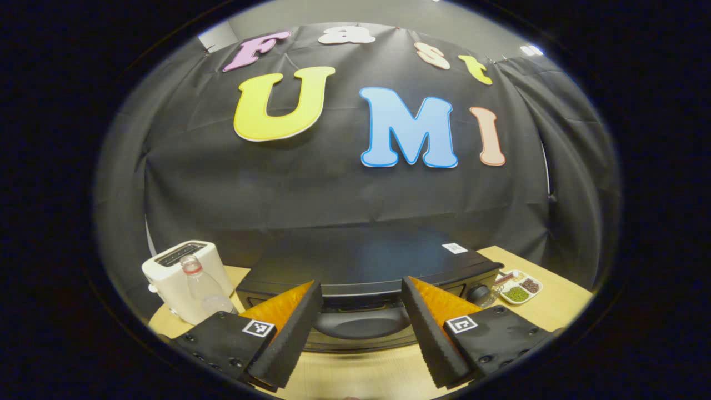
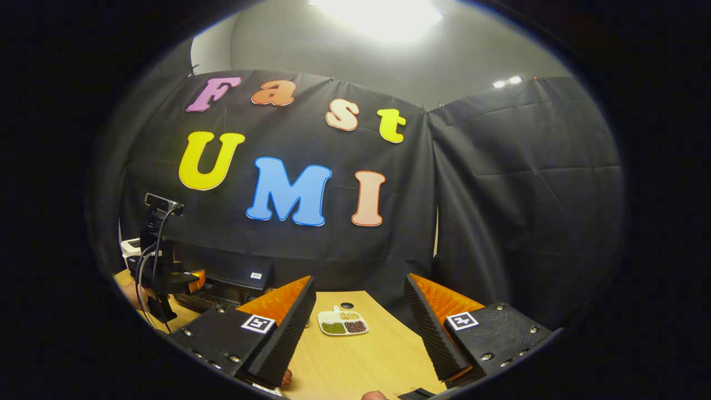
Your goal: Open the electric oven with the left hand, put the food in, and close the electric oven.
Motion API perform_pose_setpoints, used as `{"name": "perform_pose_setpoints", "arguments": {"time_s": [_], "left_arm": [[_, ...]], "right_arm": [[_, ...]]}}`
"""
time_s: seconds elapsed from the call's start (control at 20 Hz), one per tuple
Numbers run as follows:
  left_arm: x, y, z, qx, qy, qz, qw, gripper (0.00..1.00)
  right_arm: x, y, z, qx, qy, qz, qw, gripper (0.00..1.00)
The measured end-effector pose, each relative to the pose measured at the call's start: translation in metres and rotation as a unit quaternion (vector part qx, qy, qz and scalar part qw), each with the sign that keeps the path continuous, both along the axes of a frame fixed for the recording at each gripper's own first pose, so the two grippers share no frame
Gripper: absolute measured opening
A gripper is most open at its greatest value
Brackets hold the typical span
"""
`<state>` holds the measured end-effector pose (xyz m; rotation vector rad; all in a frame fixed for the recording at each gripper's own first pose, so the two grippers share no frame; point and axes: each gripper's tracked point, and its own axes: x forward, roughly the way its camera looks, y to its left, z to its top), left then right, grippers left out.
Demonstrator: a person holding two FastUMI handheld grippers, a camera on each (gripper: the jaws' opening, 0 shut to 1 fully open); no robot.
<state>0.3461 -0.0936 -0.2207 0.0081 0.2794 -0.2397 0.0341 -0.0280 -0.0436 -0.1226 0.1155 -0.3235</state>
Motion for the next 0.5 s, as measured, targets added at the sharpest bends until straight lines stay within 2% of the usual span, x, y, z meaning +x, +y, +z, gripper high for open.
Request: {"name": "perform_pose_setpoints", "arguments": {"time_s": [0.1, 0.15, 0.2, 0.25, 0.3, 0.4, 0.5], "left_arm": [[0.001, 0.0, -0.007, -0.004, 0.005, 0.003, 1.0, 1.0], [0.002, -0.001, -0.012, -0.004, 0.009, 0.004, 1.0, 0.96], [0.003, -0.001, -0.017, -0.003, 0.013, 0.006, 1.0, 1.0], [0.003, -0.001, -0.018, -0.002, 0.013, 0.008, 1.0, 0.96], [0.004, -0.003, -0.016, 0.002, 0.001, 0.006, 1.0, 1.0], [0.002, -0.002, -0.016, 0.021, -0.008, 0.004, 1.0, 1.0], [-0.001, -0.002, -0.018, 0.018, -0.006, 0.005, 1.0, 0.94]], "right_arm": [[0.001, 0.0, 0.002, 0.004, -0.003, -0.002, 1.0, 0.97], [0.001, 0.0, 0.002, 0.002, -0.003, -0.003, 1.0, 0.96], [0.002, 0.0, 0.002, 0.0, -0.003, -0.003, 1.0, 0.96], [0.002, 0.001, 0.002, -0.002, -0.001, -0.002, 1.0, 0.96], [0.003, 0.002, 0.001, -0.003, 0.001, 0.0, 1.0, 0.96], [0.004, 0.005, 0.001, -0.003, 0.002, 0.006, 1.0, 0.96], [0.005, 0.007, 0.001, -0.005, 0.003, 0.013, 1.0, 0.96]]}}
